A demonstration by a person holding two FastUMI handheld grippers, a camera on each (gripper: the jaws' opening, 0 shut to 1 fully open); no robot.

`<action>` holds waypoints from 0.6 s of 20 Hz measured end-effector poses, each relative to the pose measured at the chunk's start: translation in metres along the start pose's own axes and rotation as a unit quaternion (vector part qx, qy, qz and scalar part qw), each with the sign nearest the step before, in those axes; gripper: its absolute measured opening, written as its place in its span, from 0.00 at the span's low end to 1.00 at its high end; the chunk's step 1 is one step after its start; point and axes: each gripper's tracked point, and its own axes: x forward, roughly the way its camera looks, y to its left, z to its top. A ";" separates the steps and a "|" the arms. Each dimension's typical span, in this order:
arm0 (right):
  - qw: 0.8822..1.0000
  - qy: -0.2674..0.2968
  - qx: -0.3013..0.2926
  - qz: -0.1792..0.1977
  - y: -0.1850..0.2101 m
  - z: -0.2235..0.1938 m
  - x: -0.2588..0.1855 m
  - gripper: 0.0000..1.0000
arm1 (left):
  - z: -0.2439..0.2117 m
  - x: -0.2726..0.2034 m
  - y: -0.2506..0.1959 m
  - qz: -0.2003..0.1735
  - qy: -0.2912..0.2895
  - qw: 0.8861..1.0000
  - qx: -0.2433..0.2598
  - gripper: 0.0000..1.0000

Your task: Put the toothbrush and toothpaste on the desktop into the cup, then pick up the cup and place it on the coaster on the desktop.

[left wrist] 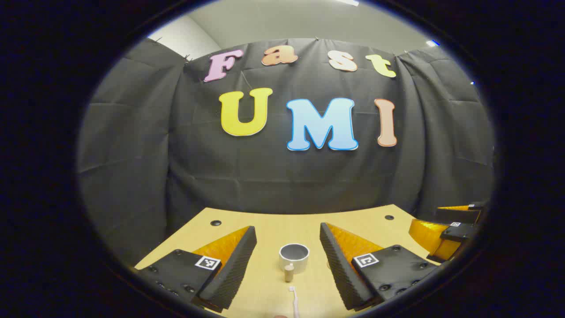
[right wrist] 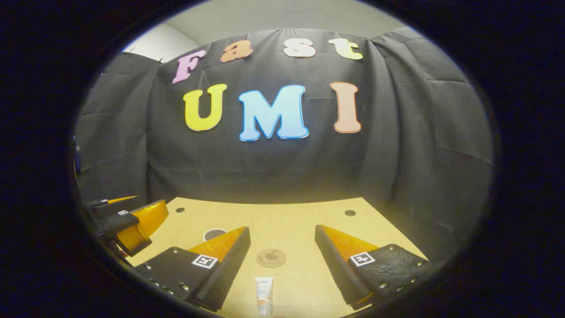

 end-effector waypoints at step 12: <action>0.997 0.067 0.002 0.035 0.012 -0.034 0.001 0.93 | -0.047 -0.003 -0.010 -0.007 0.070 0.997 -0.030 1.00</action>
